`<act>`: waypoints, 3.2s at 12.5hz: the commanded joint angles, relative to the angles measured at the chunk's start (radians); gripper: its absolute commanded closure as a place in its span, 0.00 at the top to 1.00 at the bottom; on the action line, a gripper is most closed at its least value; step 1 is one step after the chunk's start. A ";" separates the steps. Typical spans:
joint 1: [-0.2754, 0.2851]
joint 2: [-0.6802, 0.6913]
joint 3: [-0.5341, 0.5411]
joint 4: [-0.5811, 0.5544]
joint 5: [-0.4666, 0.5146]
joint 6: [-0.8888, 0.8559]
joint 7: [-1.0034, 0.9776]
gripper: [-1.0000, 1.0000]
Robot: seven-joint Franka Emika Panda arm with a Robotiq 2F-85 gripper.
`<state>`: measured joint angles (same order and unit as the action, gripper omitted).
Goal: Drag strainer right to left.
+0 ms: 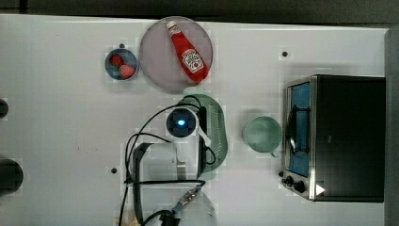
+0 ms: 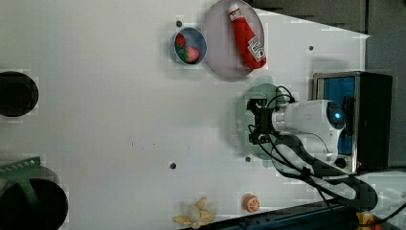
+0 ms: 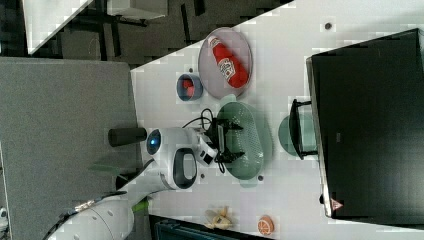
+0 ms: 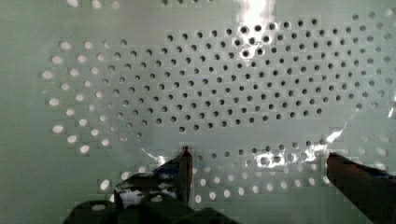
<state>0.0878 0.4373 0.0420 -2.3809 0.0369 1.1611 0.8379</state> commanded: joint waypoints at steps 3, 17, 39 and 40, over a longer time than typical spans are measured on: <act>0.159 -0.017 0.047 0.011 0.007 -0.016 0.230 1.00; 0.409 0.139 0.056 0.286 0.117 -0.108 0.339 1.00; 0.566 0.147 0.001 0.512 0.201 -0.253 0.216 1.00; 0.565 0.096 -0.024 0.512 0.200 -0.312 0.144 1.00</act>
<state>0.6494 0.6318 0.0541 -1.9160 0.2108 0.8569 1.1035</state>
